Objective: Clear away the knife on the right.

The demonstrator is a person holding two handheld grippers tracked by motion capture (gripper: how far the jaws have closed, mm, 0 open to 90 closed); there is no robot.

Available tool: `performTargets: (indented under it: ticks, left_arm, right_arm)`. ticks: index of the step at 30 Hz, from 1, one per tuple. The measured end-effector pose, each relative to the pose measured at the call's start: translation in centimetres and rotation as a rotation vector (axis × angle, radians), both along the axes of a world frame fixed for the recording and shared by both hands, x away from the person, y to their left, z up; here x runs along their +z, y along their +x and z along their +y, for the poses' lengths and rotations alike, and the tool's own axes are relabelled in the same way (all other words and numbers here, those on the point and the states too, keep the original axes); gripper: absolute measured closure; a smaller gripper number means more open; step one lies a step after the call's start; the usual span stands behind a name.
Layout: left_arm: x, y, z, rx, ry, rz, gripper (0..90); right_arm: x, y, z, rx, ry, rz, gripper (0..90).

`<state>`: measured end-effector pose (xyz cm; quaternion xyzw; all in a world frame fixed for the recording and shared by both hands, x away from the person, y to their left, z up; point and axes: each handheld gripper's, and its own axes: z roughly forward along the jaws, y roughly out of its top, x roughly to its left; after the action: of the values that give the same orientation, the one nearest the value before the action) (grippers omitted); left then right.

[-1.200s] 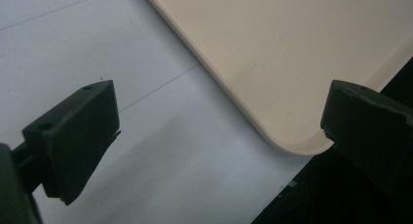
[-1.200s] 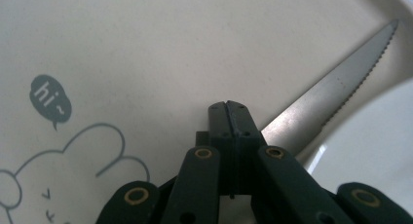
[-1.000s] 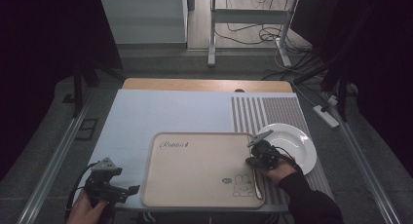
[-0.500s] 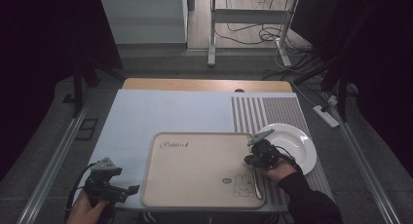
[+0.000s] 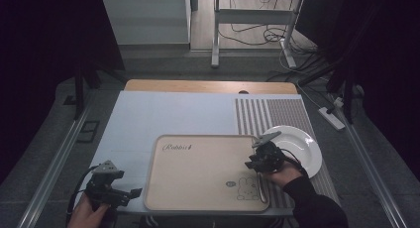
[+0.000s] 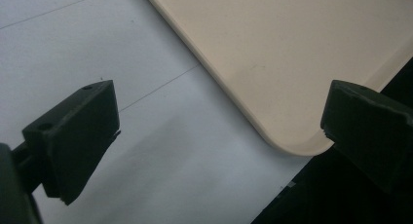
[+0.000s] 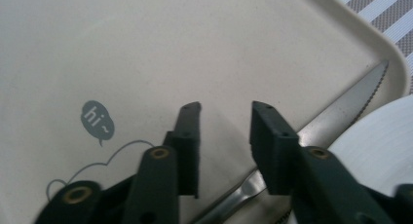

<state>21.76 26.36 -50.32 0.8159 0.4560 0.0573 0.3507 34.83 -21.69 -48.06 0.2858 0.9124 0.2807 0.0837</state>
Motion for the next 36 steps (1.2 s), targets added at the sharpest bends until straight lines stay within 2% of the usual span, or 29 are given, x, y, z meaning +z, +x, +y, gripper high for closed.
performTargets:
  ticks: [5,10,14,16,18,22,26,32,36]
  left_arm:
    - [0.0,0.0,0.0,0.0,0.0,0.0,1.7]
    - [0.0,0.0,0.0,0.0,0.0,0.0,1.7]
    - [0.0,0.0,0.0,-0.001,0.0,0.0,1.7]
    - [0.0,0.0,0.0,-0.001,0.0,0.001,1.7]
    - [0.0,0.0,0.0,-0.002,-0.001,0.002,1.7]
    - [0.0,0.0,0.0,-0.002,-0.002,0.002,1.7]
    - [0.0,0.0,0.0,0.0,-0.005,0.002,1.7]
    - [0.0,0.0,0.0,0.001,-0.006,0.002,1.7]
    - [0.0,0.0,0.0,0.001,-0.008,0.001,1.7]
  right_arm:
    - [0.4,-0.3,-0.1,-0.025,0.007,-0.013,44.6]
    - [0.6,-0.3,-0.2,-0.049,0.04,-0.021,27.0]
    - [0.7,-0.3,-0.3,-0.073,0.062,-0.036,18.5]
    - [0.7,-0.3,-0.4,-0.064,0.073,-0.021,11.6]
    - [0.6,-0.4,-0.5,-0.063,0.08,-0.019,8.6]
    - [0.5,-0.5,-0.6,-0.064,0.081,-0.053,3.2]
    - [0.4,-0.7,-0.9,-0.067,0.089,-0.064,0.5]
    - [0.4,-1.1,-1.7,-0.088,0.102,-0.068,0.0]
    - [0.4,-1.5,-2.3,-0.105,0.104,-0.087,0.0]
